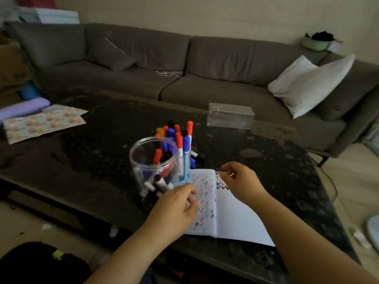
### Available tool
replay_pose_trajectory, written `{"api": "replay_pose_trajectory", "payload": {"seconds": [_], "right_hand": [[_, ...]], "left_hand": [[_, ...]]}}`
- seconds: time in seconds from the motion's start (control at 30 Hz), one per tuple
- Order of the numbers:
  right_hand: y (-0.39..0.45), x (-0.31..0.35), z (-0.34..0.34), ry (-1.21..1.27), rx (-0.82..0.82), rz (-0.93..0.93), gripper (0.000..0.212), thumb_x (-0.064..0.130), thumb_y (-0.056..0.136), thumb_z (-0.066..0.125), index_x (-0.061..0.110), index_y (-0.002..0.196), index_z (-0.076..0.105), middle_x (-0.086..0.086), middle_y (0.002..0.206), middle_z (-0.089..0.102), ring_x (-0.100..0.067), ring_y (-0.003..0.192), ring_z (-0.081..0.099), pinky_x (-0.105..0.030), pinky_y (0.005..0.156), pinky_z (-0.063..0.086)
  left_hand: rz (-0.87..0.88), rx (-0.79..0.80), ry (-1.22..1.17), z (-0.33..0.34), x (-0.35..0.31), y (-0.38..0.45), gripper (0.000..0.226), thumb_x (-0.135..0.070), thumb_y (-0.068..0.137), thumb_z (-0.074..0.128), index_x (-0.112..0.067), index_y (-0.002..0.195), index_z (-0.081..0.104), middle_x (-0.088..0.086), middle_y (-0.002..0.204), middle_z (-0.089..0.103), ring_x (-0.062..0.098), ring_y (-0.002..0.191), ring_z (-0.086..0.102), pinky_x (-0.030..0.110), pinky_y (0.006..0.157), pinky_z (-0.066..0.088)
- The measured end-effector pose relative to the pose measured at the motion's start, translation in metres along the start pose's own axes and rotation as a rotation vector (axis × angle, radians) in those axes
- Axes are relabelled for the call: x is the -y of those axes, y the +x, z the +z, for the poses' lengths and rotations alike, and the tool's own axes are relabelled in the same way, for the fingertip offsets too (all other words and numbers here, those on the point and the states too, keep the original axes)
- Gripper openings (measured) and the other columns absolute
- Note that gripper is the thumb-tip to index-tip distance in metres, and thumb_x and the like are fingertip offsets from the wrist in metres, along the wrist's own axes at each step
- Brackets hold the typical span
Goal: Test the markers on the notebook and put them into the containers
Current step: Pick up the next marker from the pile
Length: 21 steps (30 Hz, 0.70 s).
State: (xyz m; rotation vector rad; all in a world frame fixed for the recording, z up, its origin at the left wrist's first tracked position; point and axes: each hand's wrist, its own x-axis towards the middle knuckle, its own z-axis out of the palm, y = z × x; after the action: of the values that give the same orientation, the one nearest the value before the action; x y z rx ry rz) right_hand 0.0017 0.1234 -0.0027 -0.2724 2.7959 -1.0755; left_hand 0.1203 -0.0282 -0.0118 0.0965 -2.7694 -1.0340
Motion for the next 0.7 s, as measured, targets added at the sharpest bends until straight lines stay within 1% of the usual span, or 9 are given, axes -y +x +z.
{"api": "replay_pose_trajectory", "payload": {"seconds": [0.07,0.13,0.23,0.33,0.47,0.57,0.63,0.7], "right_hand": [[0.014,-0.013,0.001,-0.042,0.018,0.008,0.027,0.027,0.095,0.055,0.022,0.121,0.056,0.002,0.11,0.061,-0.005,0.081,0.054,-0.019,0.07,0.044],[0.031,-0.021,0.003,-0.082,0.05,-0.002,0.03,0.025,0.095,0.054,0.021,0.125,0.055,-0.002,0.118,0.06,-0.009,0.09,0.056,-0.024,0.077,0.048],[0.061,-0.028,0.011,-0.145,0.076,-0.045,0.035,0.022,0.096,0.052,0.017,0.13,0.053,-0.007,0.125,0.058,-0.019,0.102,0.061,-0.031,0.088,0.052],[0.092,-0.028,0.023,-0.206,0.081,-0.11,0.039,0.024,0.096,0.052,0.015,0.134,0.051,-0.009,0.127,0.054,-0.023,0.106,0.059,-0.029,0.09,0.048],[0.128,-0.02,0.046,-0.292,0.091,-0.197,0.04,0.027,0.097,0.05,0.015,0.135,0.05,-0.01,0.13,0.048,-0.026,0.117,0.051,-0.03,0.097,0.039],[0.148,-0.017,0.065,-0.342,0.093,-0.209,0.036,0.03,0.097,0.049,0.016,0.129,0.056,-0.009,0.126,0.05,-0.026,0.115,0.05,-0.032,0.094,0.04],[0.155,-0.017,0.075,-0.357,0.075,-0.192,0.031,0.03,0.095,0.053,0.015,0.119,0.063,-0.008,0.12,0.051,-0.026,0.11,0.052,-0.035,0.091,0.045],[0.155,-0.018,0.078,-0.352,0.034,-0.167,0.026,0.029,0.092,0.057,0.014,0.112,0.065,-0.007,0.115,0.053,-0.024,0.102,0.056,-0.038,0.087,0.049]], "left_hand": [[0.007,0.002,0.012,0.012,-0.004,0.014,0.019,-0.028,0.092,0.053,-0.028,0.111,0.054,-0.015,0.097,0.054,0.002,0.092,0.055,0.017,0.082,0.044],[-0.003,-0.01,0.024,0.023,-0.01,0.029,0.02,-0.028,0.093,0.052,-0.028,0.112,0.053,-0.013,0.107,0.055,0.003,0.096,0.053,0.021,0.086,0.046],[-0.022,-0.061,0.034,0.04,-0.014,0.051,0.02,-0.029,0.094,0.049,-0.028,0.114,0.051,-0.012,0.112,0.054,0.004,0.1,0.052,0.021,0.086,0.045],[-0.031,-0.12,0.022,0.055,-0.012,0.07,0.02,-0.026,0.094,0.049,-0.024,0.114,0.052,-0.008,0.113,0.056,0.007,0.1,0.053,0.023,0.084,0.046],[-0.053,-0.183,0.02,0.066,-0.008,0.079,0.022,-0.027,0.095,0.047,-0.026,0.117,0.049,-0.011,0.112,0.053,0.004,0.099,0.05,0.018,0.08,0.043],[-0.082,-0.183,-0.01,0.068,-0.004,0.081,0.026,-0.029,0.095,0.046,-0.031,0.121,0.047,-0.015,0.114,0.051,-0.001,0.1,0.048,0.016,0.083,0.044],[-0.094,-0.176,-0.039,0.068,-0.002,0.082,0.027,-0.028,0.095,0.047,-0.031,0.122,0.047,-0.016,0.115,0.052,-0.003,0.1,0.048,0.016,0.084,0.044],[-0.097,-0.173,-0.054,0.067,-0.001,0.082,0.026,-0.028,0.095,0.046,-0.03,0.122,0.048,-0.016,0.114,0.052,-0.003,0.098,0.048,0.016,0.083,0.044]]}}
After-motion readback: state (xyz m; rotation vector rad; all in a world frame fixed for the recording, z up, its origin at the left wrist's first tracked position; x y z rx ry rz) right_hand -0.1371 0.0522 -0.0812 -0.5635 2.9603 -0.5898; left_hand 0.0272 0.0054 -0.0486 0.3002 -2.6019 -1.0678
